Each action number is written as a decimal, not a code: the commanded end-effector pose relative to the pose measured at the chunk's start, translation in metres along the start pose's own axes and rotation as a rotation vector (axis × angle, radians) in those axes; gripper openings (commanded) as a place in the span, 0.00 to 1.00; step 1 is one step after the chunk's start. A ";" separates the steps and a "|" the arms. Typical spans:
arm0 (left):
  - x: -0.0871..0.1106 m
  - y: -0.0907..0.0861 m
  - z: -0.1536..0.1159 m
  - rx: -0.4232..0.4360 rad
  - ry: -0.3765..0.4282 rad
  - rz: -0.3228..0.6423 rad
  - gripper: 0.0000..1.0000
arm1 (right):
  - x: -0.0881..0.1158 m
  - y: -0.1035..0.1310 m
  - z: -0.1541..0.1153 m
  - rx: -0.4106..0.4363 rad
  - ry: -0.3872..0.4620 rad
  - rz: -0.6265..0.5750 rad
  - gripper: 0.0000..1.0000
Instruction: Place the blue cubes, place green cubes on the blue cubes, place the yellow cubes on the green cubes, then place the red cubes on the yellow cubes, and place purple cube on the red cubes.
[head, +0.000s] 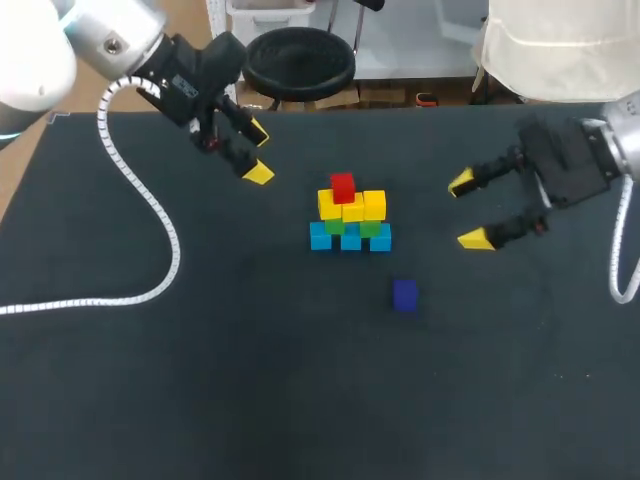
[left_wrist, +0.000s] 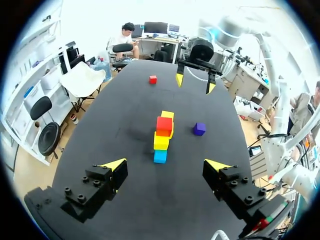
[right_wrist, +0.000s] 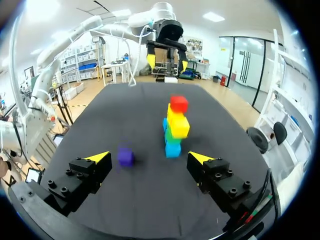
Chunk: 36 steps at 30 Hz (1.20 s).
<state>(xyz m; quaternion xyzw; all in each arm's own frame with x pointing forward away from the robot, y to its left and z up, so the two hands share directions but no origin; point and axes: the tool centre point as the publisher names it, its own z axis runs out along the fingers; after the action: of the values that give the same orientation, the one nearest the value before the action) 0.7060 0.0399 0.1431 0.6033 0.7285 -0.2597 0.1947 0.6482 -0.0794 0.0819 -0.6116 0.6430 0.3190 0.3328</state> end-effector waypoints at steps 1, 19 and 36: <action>0.000 -0.002 0.000 -0.008 0.001 -0.002 1.00 | 0.021 0.017 -0.039 0.043 -0.016 -0.022 1.00; 0.000 -0.002 0.000 -0.008 0.001 -0.002 1.00 | 0.095 -0.008 -0.104 0.063 -0.033 0.015 1.00; 0.000 -0.002 0.000 -0.008 0.001 -0.002 1.00 | 0.095 -0.008 -0.104 0.063 -0.033 0.015 1.00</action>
<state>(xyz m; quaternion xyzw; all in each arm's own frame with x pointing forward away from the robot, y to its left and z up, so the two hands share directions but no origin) 0.7045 0.0402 0.1429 0.6026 0.7290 -0.2584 0.1968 0.6496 -0.2193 0.0641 -0.5908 0.6520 0.3111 0.3594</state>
